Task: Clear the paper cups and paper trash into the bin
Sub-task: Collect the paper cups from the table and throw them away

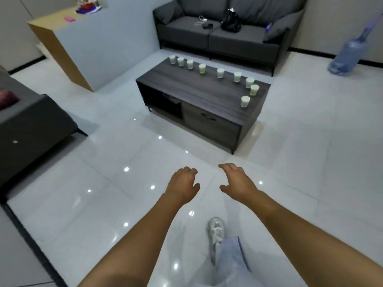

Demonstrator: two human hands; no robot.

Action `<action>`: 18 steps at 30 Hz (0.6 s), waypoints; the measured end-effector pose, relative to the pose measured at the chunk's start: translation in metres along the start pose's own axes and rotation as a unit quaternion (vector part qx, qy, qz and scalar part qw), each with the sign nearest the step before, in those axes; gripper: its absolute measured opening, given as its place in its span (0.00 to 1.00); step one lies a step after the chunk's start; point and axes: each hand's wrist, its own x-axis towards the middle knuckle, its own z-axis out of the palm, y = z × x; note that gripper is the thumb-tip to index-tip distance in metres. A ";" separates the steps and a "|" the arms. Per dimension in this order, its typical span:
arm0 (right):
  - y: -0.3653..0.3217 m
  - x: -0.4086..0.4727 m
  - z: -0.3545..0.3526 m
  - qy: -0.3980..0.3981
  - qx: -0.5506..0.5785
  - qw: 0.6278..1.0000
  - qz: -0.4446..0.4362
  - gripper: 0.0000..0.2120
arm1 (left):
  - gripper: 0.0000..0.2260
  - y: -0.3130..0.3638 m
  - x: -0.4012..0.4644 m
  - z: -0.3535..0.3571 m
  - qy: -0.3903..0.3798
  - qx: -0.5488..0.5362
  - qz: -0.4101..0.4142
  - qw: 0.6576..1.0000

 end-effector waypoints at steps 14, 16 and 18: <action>-0.094 0.321 -0.077 -0.056 -0.063 0.992 -0.094 0.33 | 0.21 -0.117 0.233 -0.135 0.073 -0.090 -0.108 0.987; -0.114 0.361 -0.075 -0.071 -0.071 0.989 -0.105 0.33 | 0.21 -0.147 0.260 -0.149 0.070 -0.104 -0.124 0.984; -0.137 0.404 -0.071 -0.076 -0.077 0.988 -0.112 0.33 | 0.21 -0.181 0.289 -0.163 0.068 -0.109 -0.132 0.983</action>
